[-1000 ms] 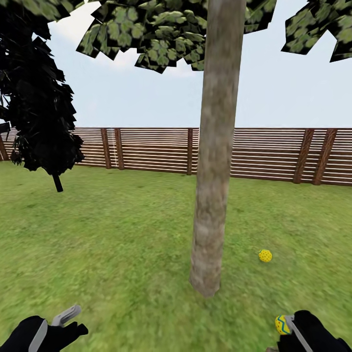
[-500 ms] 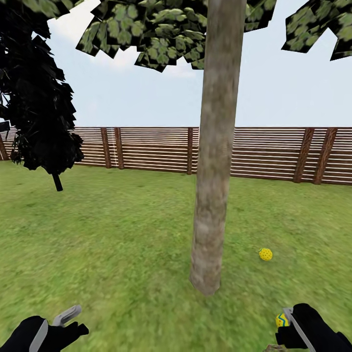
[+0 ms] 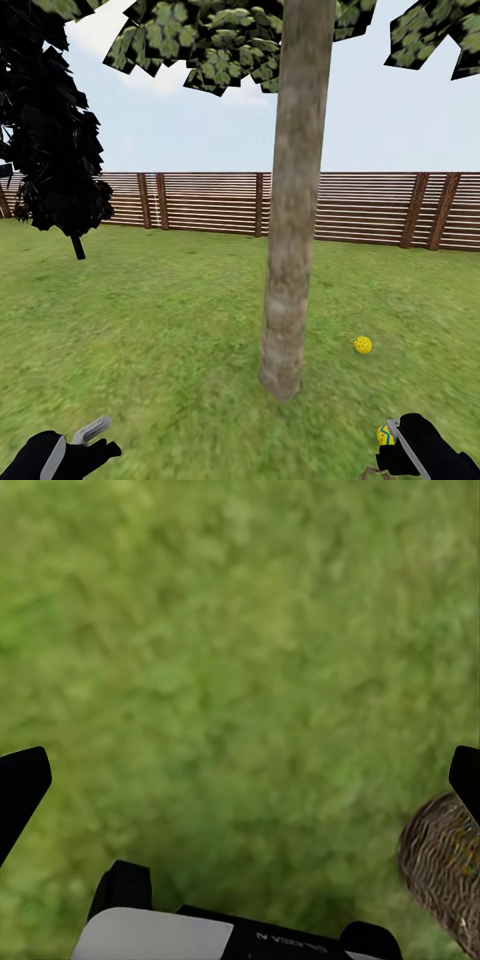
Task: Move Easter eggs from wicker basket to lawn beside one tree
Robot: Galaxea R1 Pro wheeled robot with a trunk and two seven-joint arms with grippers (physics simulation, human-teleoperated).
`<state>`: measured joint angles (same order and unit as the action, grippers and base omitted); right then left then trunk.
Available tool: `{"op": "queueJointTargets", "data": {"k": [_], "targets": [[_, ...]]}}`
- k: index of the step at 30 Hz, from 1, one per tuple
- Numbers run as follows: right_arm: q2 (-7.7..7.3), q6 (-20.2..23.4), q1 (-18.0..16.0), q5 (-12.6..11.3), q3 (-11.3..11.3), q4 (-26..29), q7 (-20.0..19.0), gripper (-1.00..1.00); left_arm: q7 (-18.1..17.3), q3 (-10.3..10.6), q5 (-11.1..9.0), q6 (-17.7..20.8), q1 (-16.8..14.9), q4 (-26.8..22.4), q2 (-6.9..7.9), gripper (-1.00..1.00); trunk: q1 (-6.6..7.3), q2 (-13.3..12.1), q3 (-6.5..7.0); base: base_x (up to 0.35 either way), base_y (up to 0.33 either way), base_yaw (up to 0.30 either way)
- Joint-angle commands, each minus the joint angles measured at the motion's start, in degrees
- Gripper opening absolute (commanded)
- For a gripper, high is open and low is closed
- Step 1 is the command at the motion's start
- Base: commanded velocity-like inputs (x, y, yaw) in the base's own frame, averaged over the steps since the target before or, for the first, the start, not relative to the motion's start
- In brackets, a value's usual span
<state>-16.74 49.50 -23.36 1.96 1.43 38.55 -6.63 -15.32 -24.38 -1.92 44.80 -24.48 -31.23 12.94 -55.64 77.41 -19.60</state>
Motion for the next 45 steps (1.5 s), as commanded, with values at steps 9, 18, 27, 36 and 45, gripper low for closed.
{"op": "queueJointTargets", "data": {"k": [9,18,27,36,45], "targets": [[0.03,0.2,0.0,0.2,0.2,0.1,-0.3,1.00,-0.1,-0.2,-0.2,0.4,0.0,-0.1,-0.02,1.00,-1.99,3.7,-1.69,0.000,0.000,0.000],[0.04,0.3,0.0,0.3,0.2,0.1,-0.3,1.00,-0.1,-0.2,-0.2,0.4,0.0,-0.1,-0.27,1.00,-3.96,7.3,-3.31,0.000,0.000,0.000],[0.11,0.3,0.0,0.3,0.2,0.0,-0.3,1.00,-0.1,-0.2,-0.2,0.4,0.0,-0.1,-0.29,1.00,-5.94,10.9,-4.93,0.000,0.000,0.000],[0.12,0.3,0.0,0.3,0.2,0.0,-0.2,1.00,-0.1,-0.2,-0.2,0.4,0.0,-0.1,-0.47,1.00,-7.92,14.5,-6.54,0.000,0.000,0.000],[0.12,0.3,0.0,0.3,0.2,-0.1,-0.2,1.00,-0.1,-0.2,-0.2,0.4,0.0,0.1,-0.78,1.00,-9.89,18.1,-8.16,0.000,0.000,0.000]]}}
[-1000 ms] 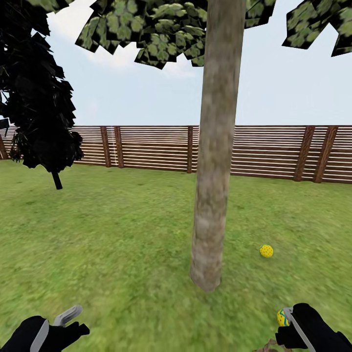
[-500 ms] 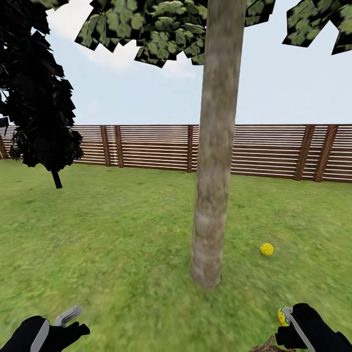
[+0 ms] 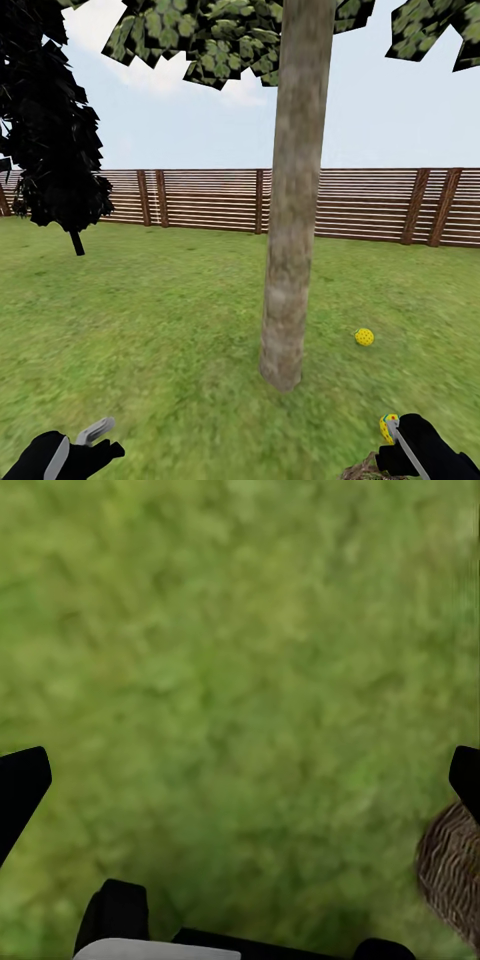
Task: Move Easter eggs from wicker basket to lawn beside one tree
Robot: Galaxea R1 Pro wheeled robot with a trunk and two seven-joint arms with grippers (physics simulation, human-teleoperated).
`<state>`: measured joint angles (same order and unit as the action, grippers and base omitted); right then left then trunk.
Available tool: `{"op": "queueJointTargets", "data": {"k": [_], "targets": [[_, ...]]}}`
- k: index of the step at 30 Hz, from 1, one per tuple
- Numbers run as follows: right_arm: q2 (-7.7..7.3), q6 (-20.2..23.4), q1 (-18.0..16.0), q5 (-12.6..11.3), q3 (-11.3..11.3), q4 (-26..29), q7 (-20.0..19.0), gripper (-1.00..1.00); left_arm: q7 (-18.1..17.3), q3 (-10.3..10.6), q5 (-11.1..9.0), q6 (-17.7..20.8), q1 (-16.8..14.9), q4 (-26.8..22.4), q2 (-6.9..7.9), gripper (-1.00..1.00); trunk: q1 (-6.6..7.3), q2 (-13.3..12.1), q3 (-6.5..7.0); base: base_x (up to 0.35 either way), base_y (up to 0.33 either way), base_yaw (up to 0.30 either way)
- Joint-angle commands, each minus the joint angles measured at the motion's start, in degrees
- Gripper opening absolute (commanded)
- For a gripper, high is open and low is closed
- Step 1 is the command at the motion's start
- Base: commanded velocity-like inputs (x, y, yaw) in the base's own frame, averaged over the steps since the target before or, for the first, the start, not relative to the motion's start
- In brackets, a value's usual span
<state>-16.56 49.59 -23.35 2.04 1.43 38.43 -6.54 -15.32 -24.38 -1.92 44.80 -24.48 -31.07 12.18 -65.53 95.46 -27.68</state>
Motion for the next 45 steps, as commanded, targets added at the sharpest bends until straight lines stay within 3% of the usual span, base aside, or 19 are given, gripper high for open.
{"op": "queueJointTargets", "data": {"k": [1,45], "targets": [[-0.05,0.2,0.0,0.2,0.2,0.1,-0.3,1.00,-0.1,-0.2,-0.2,0.4,0.0,-0.1,0.00,1.00,-0.22,0.5,-0.25,0.000,0.000,0.000],[0.48,0.2,0.0,0.2,0.2,0.0,-0.3,1.00,-0.1,-0.2,-0.2,0.4,0.0,-0.1,-0.14,1.00,-9.89,18.1,-8.15,0.000,0.000,0.000]]}}
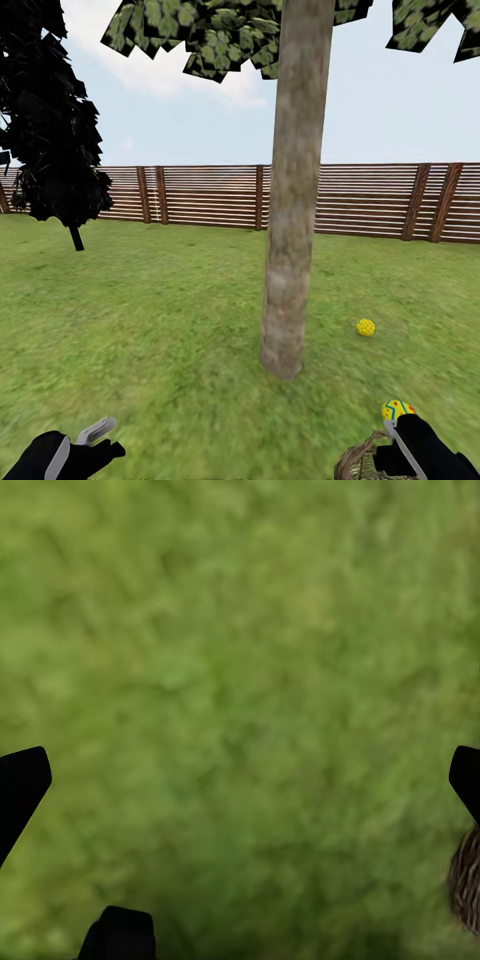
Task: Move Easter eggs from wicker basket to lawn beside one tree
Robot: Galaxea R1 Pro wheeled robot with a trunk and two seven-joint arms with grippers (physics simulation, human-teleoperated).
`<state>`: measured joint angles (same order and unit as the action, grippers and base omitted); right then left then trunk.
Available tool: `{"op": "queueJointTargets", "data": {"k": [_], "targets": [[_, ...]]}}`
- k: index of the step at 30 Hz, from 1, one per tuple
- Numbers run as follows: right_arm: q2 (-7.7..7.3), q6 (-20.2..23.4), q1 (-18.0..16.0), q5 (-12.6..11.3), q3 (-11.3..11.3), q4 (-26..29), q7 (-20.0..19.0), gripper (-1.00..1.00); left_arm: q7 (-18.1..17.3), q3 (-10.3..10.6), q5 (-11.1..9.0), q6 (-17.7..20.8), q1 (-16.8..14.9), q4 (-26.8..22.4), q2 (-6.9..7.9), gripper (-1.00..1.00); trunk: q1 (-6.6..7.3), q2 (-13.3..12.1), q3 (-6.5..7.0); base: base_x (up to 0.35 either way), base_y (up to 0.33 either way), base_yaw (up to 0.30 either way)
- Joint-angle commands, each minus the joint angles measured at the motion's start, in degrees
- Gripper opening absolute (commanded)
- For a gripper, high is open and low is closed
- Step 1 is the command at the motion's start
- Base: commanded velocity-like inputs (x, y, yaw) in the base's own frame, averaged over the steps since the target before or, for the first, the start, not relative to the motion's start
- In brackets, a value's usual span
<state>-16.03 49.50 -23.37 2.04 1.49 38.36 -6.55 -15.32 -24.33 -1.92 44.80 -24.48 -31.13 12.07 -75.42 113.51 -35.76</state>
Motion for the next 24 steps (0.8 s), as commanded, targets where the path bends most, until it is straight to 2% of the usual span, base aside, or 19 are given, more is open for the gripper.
{"op": "queueJointTargets", "data": {"k": [1,24], "targets": [[-0.05,0.2,0.0,0.2,0.2,0.1,-0.3,1.00,-0.1,-0.2,-0.2,0.4,0.0,-0.1,-0.02,1.00,-0.22,0.4,-0.25,0.000,0.000,0.000],[-0.02,0.2,0.0,0.2,0.1,0.1,-0.3,1.00,0.0,-0.2,-0.2,0.4,0.0,0.0,-0.17,1.00,-5.27,9.7,-4.38,0.000,0.000,0.000]]}}
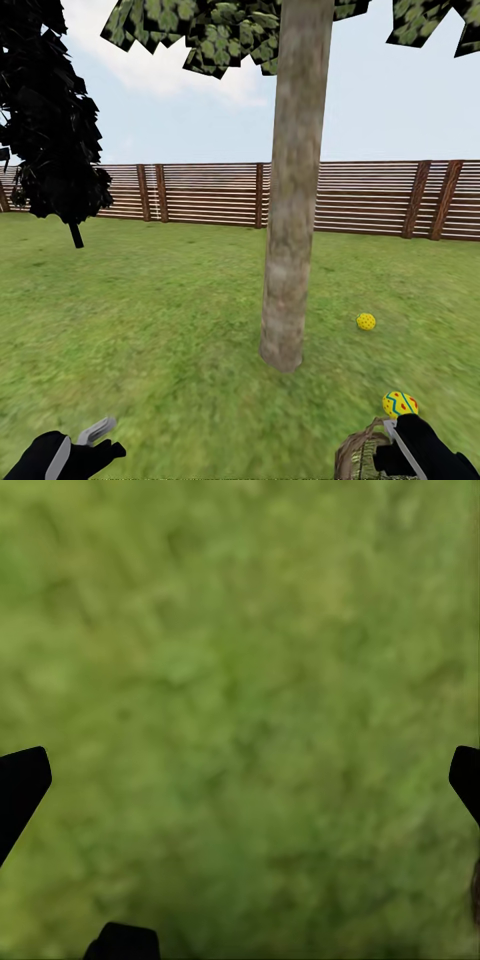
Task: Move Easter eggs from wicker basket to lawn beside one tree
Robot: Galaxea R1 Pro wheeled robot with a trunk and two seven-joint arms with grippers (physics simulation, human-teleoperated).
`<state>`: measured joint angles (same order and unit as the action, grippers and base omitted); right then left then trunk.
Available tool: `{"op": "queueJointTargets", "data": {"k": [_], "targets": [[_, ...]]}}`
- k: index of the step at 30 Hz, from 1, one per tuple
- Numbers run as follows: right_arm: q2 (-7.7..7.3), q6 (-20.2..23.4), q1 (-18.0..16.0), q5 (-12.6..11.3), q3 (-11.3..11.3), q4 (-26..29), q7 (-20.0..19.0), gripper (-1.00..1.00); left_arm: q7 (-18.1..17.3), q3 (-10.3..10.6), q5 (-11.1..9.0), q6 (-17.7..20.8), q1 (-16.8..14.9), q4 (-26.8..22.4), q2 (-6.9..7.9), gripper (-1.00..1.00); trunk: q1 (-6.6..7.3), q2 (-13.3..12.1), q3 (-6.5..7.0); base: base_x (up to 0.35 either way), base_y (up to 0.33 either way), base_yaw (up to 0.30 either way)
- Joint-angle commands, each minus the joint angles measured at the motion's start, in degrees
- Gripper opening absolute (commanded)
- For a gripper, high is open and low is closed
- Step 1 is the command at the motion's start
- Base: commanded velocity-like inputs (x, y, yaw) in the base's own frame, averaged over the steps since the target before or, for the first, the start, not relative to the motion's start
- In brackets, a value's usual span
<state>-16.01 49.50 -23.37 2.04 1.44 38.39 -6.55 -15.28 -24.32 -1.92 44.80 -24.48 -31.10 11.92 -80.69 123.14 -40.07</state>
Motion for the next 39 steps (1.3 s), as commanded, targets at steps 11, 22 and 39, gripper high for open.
{"op": "queueJointTargets", "data": {"k": [11,22,39], "targets": [[-0.07,0.2,0.0,0.2,0.1,0.0,-0.4,1.00,0.0,-0.2,-0.2,0.4,0.0,0.0,-0.24,1.00,-2.41,4.5,-2.05,0.000,0.000,0.000],[-0.06,0.2,0.0,0.2,0.2,0.1,-0.3,1.00,0.0,-0.2,-0.2,0.4,0.0,0.0,-0.27,1.00,-4.83,8.9,-4.02,0.000,0.000,0.000],[0.01,0.2,0.0,0.3,0.3,0.1,-0.3,1.00,-0.2,-0.2,-0.2,0.0,0.0,-0.1,-0.22,1.00,-8.56,15.7,-7.07,0.000,0.000,0.000]]}}
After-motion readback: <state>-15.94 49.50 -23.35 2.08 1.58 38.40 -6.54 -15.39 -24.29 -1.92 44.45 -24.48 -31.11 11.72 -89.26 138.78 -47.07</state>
